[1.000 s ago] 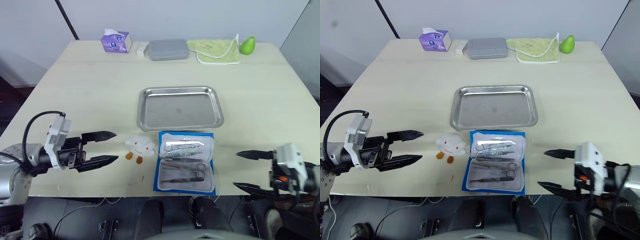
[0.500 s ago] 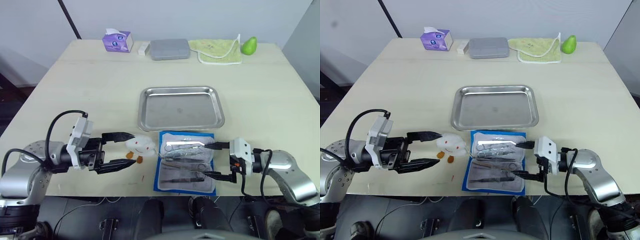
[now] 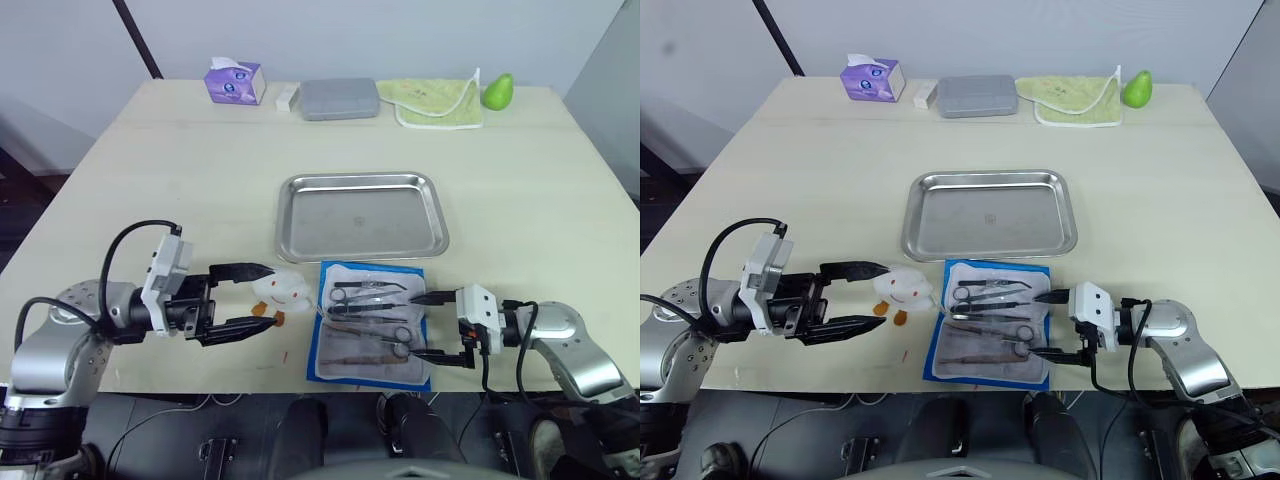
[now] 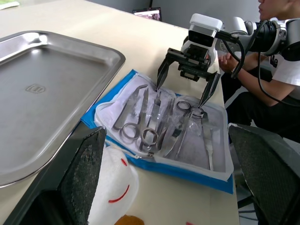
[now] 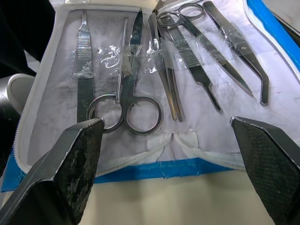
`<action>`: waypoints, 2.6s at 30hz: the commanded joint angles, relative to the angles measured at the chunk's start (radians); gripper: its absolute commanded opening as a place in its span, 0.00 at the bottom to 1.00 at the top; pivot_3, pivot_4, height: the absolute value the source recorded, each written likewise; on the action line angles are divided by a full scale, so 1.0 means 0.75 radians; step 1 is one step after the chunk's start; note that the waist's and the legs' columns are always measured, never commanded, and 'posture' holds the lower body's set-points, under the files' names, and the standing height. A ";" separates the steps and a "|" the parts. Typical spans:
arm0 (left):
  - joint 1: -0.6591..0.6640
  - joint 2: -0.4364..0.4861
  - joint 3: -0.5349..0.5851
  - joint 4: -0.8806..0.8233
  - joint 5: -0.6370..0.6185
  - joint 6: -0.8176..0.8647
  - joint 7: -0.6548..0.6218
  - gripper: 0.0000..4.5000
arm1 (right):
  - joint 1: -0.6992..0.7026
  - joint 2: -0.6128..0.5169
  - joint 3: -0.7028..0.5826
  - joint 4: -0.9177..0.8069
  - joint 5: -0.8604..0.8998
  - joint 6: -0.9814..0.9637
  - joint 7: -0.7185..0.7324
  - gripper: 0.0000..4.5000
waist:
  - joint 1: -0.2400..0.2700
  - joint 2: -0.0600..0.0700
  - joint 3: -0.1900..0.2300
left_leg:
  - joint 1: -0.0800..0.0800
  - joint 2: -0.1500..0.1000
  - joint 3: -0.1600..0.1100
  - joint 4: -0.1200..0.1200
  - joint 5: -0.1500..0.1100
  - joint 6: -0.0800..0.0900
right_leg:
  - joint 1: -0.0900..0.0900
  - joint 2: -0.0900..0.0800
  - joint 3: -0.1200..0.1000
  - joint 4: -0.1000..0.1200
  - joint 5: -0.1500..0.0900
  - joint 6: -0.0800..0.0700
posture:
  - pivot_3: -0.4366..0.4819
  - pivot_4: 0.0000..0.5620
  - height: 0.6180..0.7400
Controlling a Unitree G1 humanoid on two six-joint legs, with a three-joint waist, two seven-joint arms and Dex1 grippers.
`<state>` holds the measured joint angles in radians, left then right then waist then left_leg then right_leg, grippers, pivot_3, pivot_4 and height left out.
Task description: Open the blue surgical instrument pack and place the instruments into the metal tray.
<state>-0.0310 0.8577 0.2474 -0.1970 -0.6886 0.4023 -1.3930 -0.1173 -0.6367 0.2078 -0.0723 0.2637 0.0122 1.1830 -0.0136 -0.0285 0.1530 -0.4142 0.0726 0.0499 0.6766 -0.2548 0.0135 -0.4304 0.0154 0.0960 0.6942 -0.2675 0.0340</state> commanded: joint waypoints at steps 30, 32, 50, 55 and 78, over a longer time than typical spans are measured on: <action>-0.227 -0.070 -0.248 0.427 0.432 -0.297 0.137 0.87 | -0.034 0.067 0.119 0.318 -0.099 -0.155 0.045 1.00 | -0.003 -0.013 -0.013 | 0.028 0.001 0.000 -0.011 0.000 0.000 | 0.027 0.001 -0.001 -0.007 -0.003 -0.006 | 0.48 0.27 1.00; -0.238 -0.074 -0.271 0.444 0.463 -0.334 0.133 0.67 | -0.031 0.067 0.119 0.310 -0.098 -0.151 0.043 1.00 | -0.003 -0.013 -0.013 | 0.028 0.001 0.000 -0.011 0.000 0.000 | 0.027 0.001 -0.001 -0.007 -0.003 -0.006 | 0.48 0.27 1.00; -0.377 0.218 -0.303 0.484 0.520 -0.589 -0.203 0.01 | -0.064 0.067 0.147 0.287 -0.109 -0.144 0.054 1.00 | -0.007 -0.012 -0.012 | 0.028 0.002 0.000 -0.012 0.000 0.000 | 0.026 0.001 -0.002 -0.006 -0.005 -0.007 | 0.48 0.27 1.00; -0.339 0.276 -0.354 0.445 0.541 -0.574 -0.262 0.01 | -0.058 0.062 0.154 0.273 -0.114 -0.145 0.052 1.00 | -0.005 -0.011 -0.012 | 0.028 0.002 0.000 -0.012 0.000 0.000 | 0.025 0.001 -0.002 -0.006 -0.006 -0.009 | 0.48 0.27 1.00; -0.210 0.288 -0.006 0.324 0.087 -0.199 -0.206 0.72 | -0.032 0.063 0.149 0.249 -0.104 -0.142 0.051 1.00 | -0.004 -0.011 -0.011 | 0.027 0.003 -0.001 -0.013 0.000 0.000 | 0.024 0.001 -0.004 -0.006 -0.008 -0.012 | 0.48 0.27 1.00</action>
<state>-0.1965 1.0782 0.1990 0.1008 -0.5667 0.1938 -1.5609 -0.1743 -0.5784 0.2775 0.0775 0.2431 -0.1139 1.2164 -0.0165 -0.0364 0.1449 -0.3941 0.0747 0.0489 0.6671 -0.2549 0.0136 -0.4124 0.0159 0.0927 0.6899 -0.2735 0.0248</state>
